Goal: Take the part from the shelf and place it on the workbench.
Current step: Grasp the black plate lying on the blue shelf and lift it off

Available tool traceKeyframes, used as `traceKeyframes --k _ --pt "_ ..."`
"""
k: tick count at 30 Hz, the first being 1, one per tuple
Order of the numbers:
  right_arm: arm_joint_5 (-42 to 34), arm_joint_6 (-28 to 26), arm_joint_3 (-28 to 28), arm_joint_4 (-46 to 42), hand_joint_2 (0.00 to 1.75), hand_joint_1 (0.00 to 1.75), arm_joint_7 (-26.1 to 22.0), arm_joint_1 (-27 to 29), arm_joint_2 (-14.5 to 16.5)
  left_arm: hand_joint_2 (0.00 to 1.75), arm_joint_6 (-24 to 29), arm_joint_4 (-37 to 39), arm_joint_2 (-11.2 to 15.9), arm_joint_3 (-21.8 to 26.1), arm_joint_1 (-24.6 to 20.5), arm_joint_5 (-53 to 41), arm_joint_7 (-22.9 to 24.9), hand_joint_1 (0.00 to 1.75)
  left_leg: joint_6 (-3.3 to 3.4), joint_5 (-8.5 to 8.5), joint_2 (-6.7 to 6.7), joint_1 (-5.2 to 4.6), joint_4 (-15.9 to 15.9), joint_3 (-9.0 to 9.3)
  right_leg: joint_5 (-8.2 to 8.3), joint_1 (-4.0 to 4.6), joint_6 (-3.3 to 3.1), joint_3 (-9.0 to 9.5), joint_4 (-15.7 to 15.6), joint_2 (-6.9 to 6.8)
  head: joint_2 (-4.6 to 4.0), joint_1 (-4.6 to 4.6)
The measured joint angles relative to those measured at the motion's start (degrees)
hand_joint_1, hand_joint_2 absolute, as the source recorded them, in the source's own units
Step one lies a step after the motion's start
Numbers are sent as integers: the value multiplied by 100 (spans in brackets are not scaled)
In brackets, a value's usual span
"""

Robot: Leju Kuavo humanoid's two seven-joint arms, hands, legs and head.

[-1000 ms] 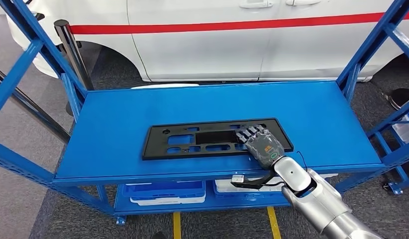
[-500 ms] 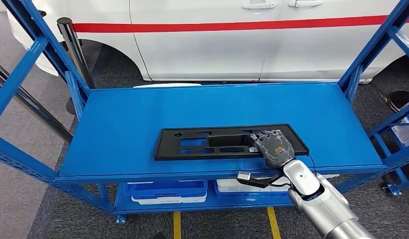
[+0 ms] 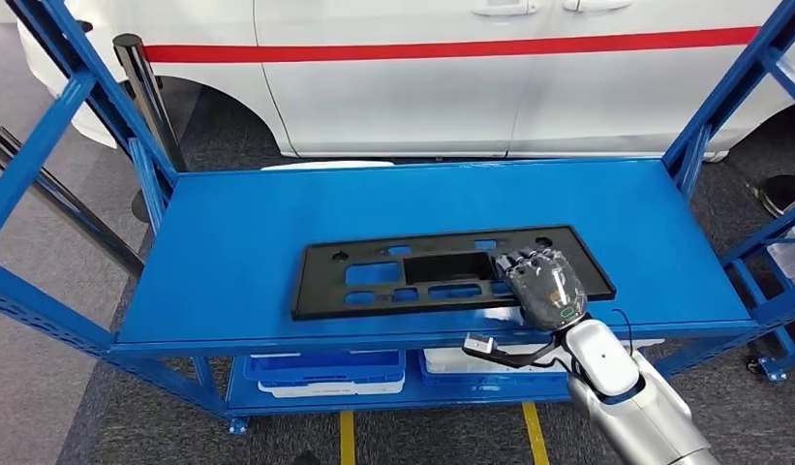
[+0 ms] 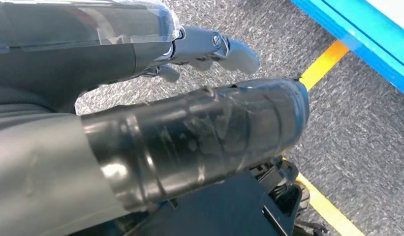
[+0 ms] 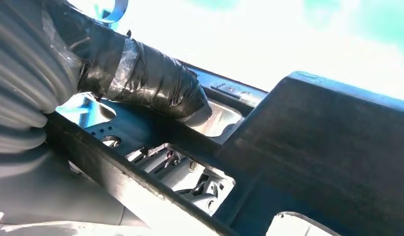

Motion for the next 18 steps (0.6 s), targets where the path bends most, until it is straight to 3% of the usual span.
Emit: traceKeyframes --k 2,3,6,7,8,9,11,12,13,16,18 --pt "38 -120 -110 -355 175 175 61 141 14 0 20 0 1 0 6 28 -20 0 -59 -85 4 8 89 -31 9 -22 -65 11 -31 -5 0 -1" --pt "53 -157 -153 -511 175 175 87 199 27 0 31 0 1 0 6 39 -32 0 -94 -210 5 18 273 -108 14 -36 -98 19 -44 -11 0 -2" --pt "84 -207 -250 -874 175 175 143 347 67 0 54 0 2 0 17 61 -51 0 -175 -713 10 53 1306 -573 9 -30 -147 25 -48 -24 0 -5" --pt "87 -217 -268 -954 175 175 149 388 78 0 56 1 2 0 25 64 -53 0 -185 -762 11 57 1534 -684 6 -28 -151 28 -47 -24 0 -5" --pt "90 -240 -284 -1020 175 175 151 435 91 0 60 1 2 0 30 69 -57 0 -184 -694 11 58 1555 -703 3 -27 -152 33 -46 -21 0 -5" --pt "90 -288 -306 -1090 175 175 154 493 112 0 68 1 2 0 33 76 -66 0 -173 -526 11 58 1353 -619 -3 -27 -150 44 -45 -18 0 -5" --pt "95 -462 -374 -1281 175 175 173 662 201 0 94 1 2 0 34 108 -92 0 -122 -133 8 50 584 -257 -21 -19 -135 74 -46 -13 0 -4" --pt "103 -581 -406 -1397 175 175 189 761 271 0 108 1 2 1 34 128 -110 0 -91 -27 6 38 261 -104 -29 -10 -120 80 -44 -10 0 -5" --pt "115 -694 -427 -1514 175 175 206 865 350 0 119 1 2 1 36 150 -124 0 -65 10 3 24 68 -11 -31 -3 -99 80 -45 -9 0 -4" --pt "166 -877 -436 -1798 175 175 232 1112 553 0 145 1 1 1 48 180 -145 0 0 10 4 23 -61 42 -27 4 -14 86 -75 -9 0 -4" --pt "183 -889 -443 -1915 175 175 233 1200 615 0 157 1 0 1 48 181 -150 0 66 55 12 55 -154 92 -161 7 33 38 79 -8 0 -2"
